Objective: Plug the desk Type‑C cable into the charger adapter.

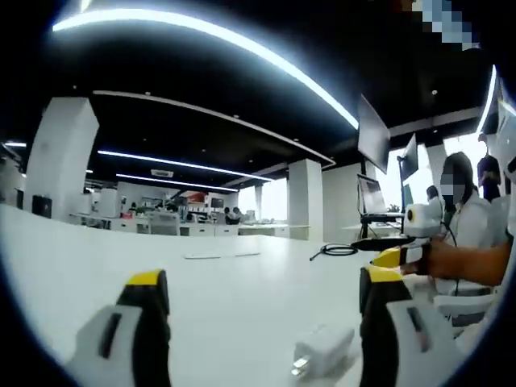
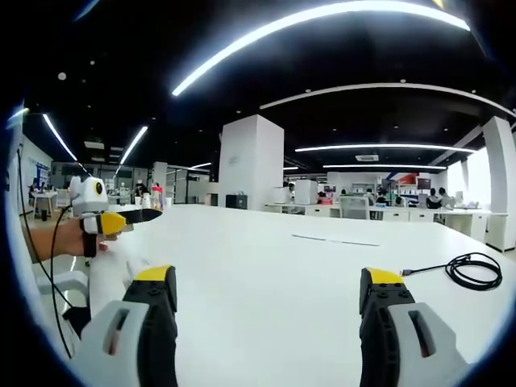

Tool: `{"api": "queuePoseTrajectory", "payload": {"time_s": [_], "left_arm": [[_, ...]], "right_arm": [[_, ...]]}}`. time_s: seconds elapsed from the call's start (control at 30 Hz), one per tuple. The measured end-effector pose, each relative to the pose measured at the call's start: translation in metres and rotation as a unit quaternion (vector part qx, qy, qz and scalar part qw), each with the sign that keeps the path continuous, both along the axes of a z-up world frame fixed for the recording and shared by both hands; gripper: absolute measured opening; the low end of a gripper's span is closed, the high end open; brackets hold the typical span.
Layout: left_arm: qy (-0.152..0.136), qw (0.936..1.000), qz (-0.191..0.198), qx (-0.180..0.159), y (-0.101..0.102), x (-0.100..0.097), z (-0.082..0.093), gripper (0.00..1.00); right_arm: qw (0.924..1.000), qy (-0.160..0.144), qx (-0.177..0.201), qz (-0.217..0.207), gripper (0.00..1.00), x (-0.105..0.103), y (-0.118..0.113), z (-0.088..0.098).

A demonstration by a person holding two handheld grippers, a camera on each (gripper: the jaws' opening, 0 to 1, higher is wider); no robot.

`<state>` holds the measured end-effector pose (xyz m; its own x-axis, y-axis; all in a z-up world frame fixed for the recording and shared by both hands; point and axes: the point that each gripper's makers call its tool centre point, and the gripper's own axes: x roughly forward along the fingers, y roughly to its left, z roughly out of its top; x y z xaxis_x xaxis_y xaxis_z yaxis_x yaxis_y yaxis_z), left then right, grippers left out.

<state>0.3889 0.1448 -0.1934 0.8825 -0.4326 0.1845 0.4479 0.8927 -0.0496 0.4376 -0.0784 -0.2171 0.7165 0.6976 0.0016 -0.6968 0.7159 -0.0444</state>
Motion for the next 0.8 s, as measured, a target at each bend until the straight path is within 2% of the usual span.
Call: {"api": "queuePoseTrajectory", "payload": {"time_s": [0.1, 0.13, 0.23, 0.3, 0.37, 0.47, 0.57, 0.7, 0.73, 0.8], "left_arm": [[-0.049, 0.9986, 0.006, -0.02, 0.003, -0.005, 0.019, 0.97], [-0.052, 0.9984, 0.009, -0.022, 0.005, -0.006, 0.02, 0.94], [-0.035, 0.999, 0.029, 0.006, 0.011, -0.004, 0.014, 0.85], [-0.04, 0.9984, 0.038, 0.014, 0.013, -0.005, 0.014, 0.82], [-0.041, 0.9985, 0.035, 0.008, 0.015, -0.006, 0.014, 0.83], [-0.047, 0.9983, 0.035, 0.0, 0.017, -0.007, 0.016, 0.78], [-0.032, 0.9991, 0.029, -0.005, 0.015, -0.006, 0.012, 0.77], [-0.026, 0.9995, 0.019, 0.0, 0.011, -0.009, 0.008, 0.63], [-0.028, 0.9995, 0.01, -0.006, 0.008, -0.01, 0.009, 0.62], [-0.029, 0.9993, 0.016, -0.014, 0.009, -0.011, 0.01, 0.61]], "right_arm": [[1.0, 0.0, 0.001, 0.0, 0.96, 0.0, 0.0, 0.0], [1.0, 0.0, 0.0, 0.0, 0.96, 0.0, 0.0, 0.0], [1.0, 0.001, 0.0, -0.001, 0.96, 0.0, 0.0, 0.0], [1.0, 0.0, 0.001, -0.002, 0.96, 0.001, -0.001, 0.0], [1.0, -0.001, 0.0, -0.004, 0.96, 0.001, -0.002, 0.0], [1.0, 0.0, 0.0, -0.006, 0.96, 0.002, -0.005, 0.0], [0.9999, -0.001, -0.002, -0.011, 0.96, 0.003, -0.01, 0.0], [0.9998, 0.002, -0.002, -0.019, 0.96, 0.01, -0.021, -0.001], [0.9998, 0.003, -0.003, -0.022, 0.96, 0.012, -0.025, -0.001], [0.9997, 0.004, -0.006, -0.025, 0.96, 0.012, -0.029, -0.001]]}}
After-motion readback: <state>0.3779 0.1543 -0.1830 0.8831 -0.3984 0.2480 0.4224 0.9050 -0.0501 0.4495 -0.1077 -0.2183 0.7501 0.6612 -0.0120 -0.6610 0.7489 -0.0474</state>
